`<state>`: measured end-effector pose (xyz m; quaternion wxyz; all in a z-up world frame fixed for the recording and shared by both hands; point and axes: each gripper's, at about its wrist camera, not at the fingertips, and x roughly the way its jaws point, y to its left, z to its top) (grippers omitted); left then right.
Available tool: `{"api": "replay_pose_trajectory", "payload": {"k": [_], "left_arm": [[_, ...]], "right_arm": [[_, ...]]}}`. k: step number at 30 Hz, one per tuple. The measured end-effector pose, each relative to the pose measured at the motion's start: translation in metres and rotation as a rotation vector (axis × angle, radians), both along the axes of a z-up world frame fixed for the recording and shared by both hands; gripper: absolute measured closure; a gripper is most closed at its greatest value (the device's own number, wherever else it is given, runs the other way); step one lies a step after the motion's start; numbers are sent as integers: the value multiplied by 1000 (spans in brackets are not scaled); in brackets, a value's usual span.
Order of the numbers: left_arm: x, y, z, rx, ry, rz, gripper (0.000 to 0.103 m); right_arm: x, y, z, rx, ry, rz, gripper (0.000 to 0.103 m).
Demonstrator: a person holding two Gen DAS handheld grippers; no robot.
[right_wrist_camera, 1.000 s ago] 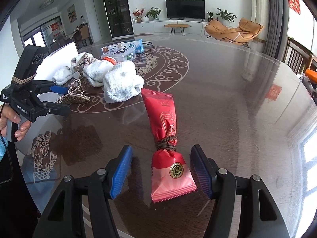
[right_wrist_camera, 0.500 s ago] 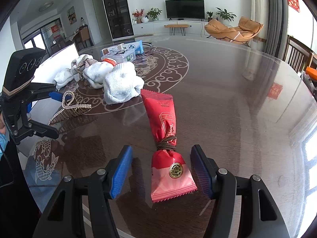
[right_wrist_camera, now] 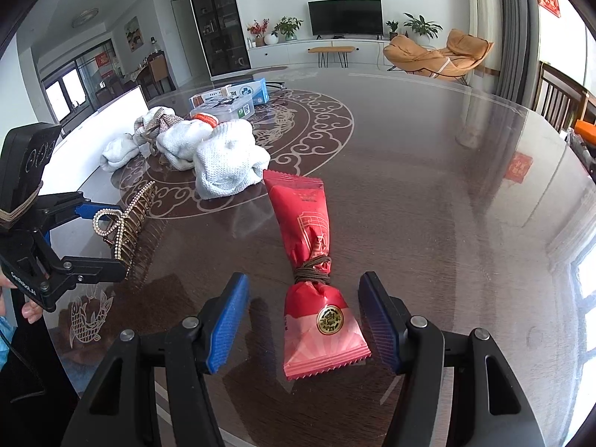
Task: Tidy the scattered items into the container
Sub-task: 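Grasp the gold pearl hair clip with the left tool while the right tool holds the candy, then carry the pearl clip and red candy over the white cardboard box with both tools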
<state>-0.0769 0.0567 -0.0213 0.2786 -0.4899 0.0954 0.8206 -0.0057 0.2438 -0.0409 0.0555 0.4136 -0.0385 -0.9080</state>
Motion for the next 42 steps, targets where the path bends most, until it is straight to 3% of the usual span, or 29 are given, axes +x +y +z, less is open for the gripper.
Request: {"api": "replay_pose_trajectory", "payload": {"k": [6,7,13,18,20,22,23,24,25,26,37,42], "left_arm": [[6,10,-7,-120,34,298,0],[7,10,-7,-113,36,333,0],[4,11,-10,-118,26,446,0],[2,10,-10,-123,12,427,0],[4,9,-10,-125,22,410,1],[7,5,-5,-110,55,382,23],[8,4,-1,-102,71,362,45],[10,2,3,-102,79,349,52],[12,-1,7,-84,90,335,55],[14,-4,11,-65,102,322,58],[47,-34,14,36,99,295,61],[56,-49,16,62,118,301,61]], "right_arm": [[0,0,0,-2,0,0,40],[0,0,0,-4,1,0,40],[-1,-2,0,14,-1,-1,40],[-3,-20,-3,156,-11,3,38],[-4,-11,-4,107,-20,-2,35],[-4,-5,-2,68,-16,3,35],[-4,-2,-1,47,-14,3,37],[-3,2,0,14,-14,5,39],[-2,6,2,-22,-11,7,71],[-1,10,1,-47,-14,-1,78],[32,3,23,-155,9,-50,78],[39,-9,33,-152,14,-49,78]]}}
